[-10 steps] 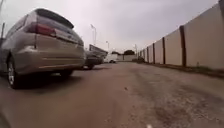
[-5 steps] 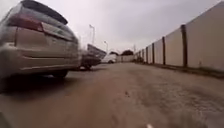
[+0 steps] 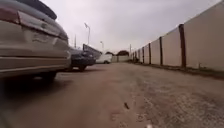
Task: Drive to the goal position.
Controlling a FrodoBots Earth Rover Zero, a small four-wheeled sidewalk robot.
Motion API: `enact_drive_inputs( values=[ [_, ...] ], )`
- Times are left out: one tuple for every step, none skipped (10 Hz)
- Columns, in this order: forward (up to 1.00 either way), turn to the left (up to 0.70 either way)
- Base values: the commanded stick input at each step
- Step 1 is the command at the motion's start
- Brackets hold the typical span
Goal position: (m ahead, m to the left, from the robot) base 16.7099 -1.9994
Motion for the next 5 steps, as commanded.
enact_drive_inputs(
  values=[
    [0.85, -0.01],
    [0.85, -0.21],
    [0.85, -0.32],
    [0.85, -0.30],
    [0.85, -0.16]
  ],
)
